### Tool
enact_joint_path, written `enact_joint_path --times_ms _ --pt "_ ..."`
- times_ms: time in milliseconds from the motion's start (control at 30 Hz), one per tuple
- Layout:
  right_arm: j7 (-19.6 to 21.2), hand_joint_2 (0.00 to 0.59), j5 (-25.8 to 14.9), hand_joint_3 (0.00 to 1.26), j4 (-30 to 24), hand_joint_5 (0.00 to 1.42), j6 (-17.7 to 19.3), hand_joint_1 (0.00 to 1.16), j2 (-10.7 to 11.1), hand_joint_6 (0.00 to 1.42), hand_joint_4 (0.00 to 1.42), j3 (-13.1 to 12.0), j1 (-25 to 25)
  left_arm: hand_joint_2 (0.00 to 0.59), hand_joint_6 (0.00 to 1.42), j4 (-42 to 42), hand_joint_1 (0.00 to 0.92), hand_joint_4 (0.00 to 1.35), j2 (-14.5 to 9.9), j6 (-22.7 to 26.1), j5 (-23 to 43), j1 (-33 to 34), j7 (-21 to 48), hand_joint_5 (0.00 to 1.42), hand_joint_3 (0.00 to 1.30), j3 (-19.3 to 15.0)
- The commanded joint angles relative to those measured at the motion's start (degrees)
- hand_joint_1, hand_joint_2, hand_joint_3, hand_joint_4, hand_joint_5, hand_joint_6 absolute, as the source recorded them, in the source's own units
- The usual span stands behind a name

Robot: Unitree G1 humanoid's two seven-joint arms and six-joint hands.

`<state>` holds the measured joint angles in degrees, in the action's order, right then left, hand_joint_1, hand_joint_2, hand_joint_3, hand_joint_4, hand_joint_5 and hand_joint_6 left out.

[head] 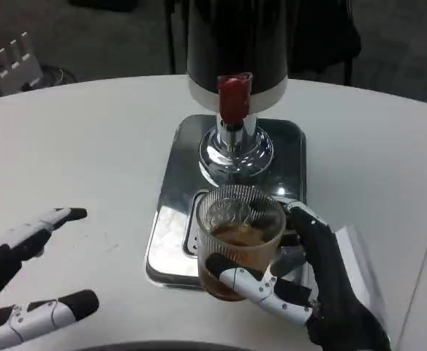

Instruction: Grasp the cup under the faucet to collect the drink, then remove the cup.

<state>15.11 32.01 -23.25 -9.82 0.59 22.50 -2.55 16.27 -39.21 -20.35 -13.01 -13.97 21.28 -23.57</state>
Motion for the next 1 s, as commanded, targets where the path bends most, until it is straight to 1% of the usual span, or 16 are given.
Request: enact_joint_path --times_ms 33,100,167,367,600,733,833,1000 --pt "-0.9 0.239 0.0 0.87 -3.1 1.14 2.7 0.75 -0.3 0.79 0.98 -0.1 -0.2 0.08 0.21 2.3 0.0 0.0 -0.6 -1.3 -2.8 -2.2 0.3 0.01 0.09 0.9" --pt "-1.5 0.239 0.1 0.87 -3.6 1.15 2.8 0.75 0.0 0.79 0.98 -0.4 -0.4 0.081 0.2 3.1 0.0 0.0 -0.6 -2.1 -3.5 -2.6 0.3 0.0 0.07 1.4" --pt "-2.4 0.241 0.1 0.88 -4.6 1.16 3.0 0.75 0.7 0.81 0.98 -0.7 -1.0 0.08 0.16 3.8 0.0 0.0 -0.7 -2.9 -4.2 -2.9 0.4 0.0 0.05 2.1" --pt "-4.4 0.241 0.0 0.88 -6.8 1.16 3.2 0.75 1.5 0.81 1.0 -1.4 -2.1 0.08 0.12 5.8 0.0 0.0 -0.8 -3.9 -7.0 -2.8 0.4 0.0 0.01 3.8" --pt "-7.2 0.24 -0.3 0.89 -10.7 1.17 3.7 0.75 3.4 0.81 1.0 -2.8 -3.9 0.079 0.11 7.0 0.0 0.0 -1.4 -4.5 -9.0 -0.9 0.5 0.0 0.0 6.2" --pt "-7.9 0.239 -0.6 0.89 -12.1 1.17 3.7 0.75 3.6 0.83 1.0 -3.4 -4.7 0.079 0.11 7.5 0.0 0.0 -2.0 -4.7 -9.6 0.4 0.8 0.0 0.0 7.5" --pt "-8.6 0.239 -0.5 0.9 -13.5 1.17 4.3 0.75 4.2 0.83 1.0 -3.7 -5.5 0.079 0.11 8.2 0.0 0.0 -2.4 -4.8 -10.6 1.1 1.1 0.0 0.0 8.5" --pt "-9.8 0.235 -0.7 0.9 -15.4 1.18 4.5 0.75 4.7 0.84 1.01 -4.3 -7.1 0.079 0.1 8.8 0.0 0.0 -2.9 -4.7 -11.0 1.7 1.4 0.0 0.0 9.4"
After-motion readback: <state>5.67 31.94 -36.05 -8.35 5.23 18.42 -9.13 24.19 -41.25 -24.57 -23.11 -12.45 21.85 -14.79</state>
